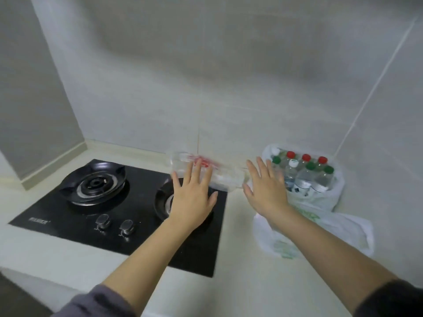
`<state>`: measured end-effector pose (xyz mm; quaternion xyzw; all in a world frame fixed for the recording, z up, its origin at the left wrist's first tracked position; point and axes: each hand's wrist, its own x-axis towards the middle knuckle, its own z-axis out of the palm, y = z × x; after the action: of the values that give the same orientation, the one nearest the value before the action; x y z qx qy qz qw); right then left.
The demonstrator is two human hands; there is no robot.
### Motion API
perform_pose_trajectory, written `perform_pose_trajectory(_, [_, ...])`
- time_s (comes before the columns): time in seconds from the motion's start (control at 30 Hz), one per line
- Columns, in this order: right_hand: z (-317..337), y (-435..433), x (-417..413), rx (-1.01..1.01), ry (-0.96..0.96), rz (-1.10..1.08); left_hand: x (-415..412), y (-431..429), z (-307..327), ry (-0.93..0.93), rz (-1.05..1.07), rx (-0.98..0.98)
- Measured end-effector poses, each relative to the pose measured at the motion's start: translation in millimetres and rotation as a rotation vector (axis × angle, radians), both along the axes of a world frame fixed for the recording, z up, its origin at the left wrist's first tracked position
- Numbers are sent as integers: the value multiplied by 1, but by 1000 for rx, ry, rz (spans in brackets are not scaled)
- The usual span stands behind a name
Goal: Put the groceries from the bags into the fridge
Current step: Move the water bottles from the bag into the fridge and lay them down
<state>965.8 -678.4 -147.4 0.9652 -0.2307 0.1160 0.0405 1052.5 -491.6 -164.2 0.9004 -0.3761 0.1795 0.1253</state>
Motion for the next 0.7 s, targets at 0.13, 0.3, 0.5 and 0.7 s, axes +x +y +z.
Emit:
perform_pose_trajectory(0.13, [-9,-97,-12,12,37,-155,-1,-93,-2,28,-97,53])
perform_pose_trajectory(0.3, [-25,-197,-16,71,56,-288,9,-197,-7,13,-177,208])
perform_pose_trajectory(0.5, [-37,-269,-8,59,115,-361,34,-283,-10,-38,-227,341])
perform_pose_trajectory(0.7, [-45,-311,0,28,183,-394,57,-339,-19,-85,-287,382])
